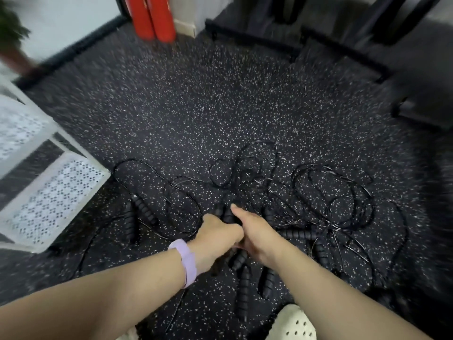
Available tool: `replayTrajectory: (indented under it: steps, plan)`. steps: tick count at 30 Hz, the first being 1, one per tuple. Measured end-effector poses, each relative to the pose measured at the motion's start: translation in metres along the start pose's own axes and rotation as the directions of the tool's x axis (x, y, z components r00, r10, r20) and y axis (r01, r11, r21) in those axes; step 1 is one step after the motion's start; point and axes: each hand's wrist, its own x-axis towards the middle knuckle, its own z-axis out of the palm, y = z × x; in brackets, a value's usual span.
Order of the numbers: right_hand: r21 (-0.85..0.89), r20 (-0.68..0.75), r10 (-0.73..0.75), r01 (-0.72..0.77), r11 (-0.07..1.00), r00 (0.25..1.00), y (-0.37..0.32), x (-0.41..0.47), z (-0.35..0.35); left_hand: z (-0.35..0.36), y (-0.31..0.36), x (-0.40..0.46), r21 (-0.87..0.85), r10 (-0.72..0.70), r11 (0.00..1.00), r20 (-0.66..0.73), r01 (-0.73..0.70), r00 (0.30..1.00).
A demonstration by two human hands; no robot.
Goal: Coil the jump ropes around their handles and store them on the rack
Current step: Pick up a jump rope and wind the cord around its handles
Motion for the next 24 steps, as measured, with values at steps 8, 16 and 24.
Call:
replayTrajectory:
  steps: [8,16,24]
  plan:
    - [0.1,0.3,0.017,-0.049,0.994,0.954,-0.031,-0.113,0.03,-0.041,0.026,-0.132,-0.117,0.094,0.989,0.072,-0.085,0.993]
    - [0.129,0.412,-0.188,0.148,0.981,0.892,-0.053,-0.194,0.062,-0.067,0.038,-0.227,-0.229,0.318,0.914,-0.106,-0.335,0.942]
    - [0.2,0.484,-0.358,0.298,0.933,0.798,-0.093,-0.265,0.075,-0.117,0.043,-0.276,-0.069,0.655,0.719,-0.264,-0.691,0.708]
